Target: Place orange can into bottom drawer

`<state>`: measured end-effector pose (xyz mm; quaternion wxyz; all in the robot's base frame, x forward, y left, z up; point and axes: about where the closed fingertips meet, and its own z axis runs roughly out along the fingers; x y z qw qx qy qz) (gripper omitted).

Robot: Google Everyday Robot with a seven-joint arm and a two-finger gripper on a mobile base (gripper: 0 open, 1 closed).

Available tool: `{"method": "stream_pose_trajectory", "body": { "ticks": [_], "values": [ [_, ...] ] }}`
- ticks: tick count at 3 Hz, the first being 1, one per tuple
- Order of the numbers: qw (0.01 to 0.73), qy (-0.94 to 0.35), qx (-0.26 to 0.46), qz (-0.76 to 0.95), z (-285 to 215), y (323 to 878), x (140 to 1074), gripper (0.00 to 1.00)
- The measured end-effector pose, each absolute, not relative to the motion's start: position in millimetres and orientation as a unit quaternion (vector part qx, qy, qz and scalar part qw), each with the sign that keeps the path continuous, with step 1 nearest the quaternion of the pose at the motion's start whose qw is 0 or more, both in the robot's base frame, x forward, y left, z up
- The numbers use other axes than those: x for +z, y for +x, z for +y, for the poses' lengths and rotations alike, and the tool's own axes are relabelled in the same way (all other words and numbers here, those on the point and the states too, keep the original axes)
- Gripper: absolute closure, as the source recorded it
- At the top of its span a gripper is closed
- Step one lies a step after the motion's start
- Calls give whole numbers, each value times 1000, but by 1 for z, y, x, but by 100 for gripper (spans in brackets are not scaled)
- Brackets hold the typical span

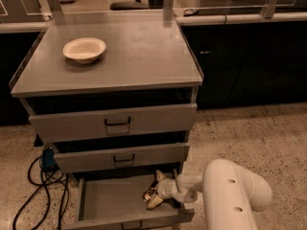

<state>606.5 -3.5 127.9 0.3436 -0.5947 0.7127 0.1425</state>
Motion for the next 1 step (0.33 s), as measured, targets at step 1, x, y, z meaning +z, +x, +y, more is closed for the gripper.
{"method": "stream_pose_trajectory", "body": {
  "ticks": [1],
  "values": [
    [344,-595,143,713,-4,607,128,0]
  ]
}}
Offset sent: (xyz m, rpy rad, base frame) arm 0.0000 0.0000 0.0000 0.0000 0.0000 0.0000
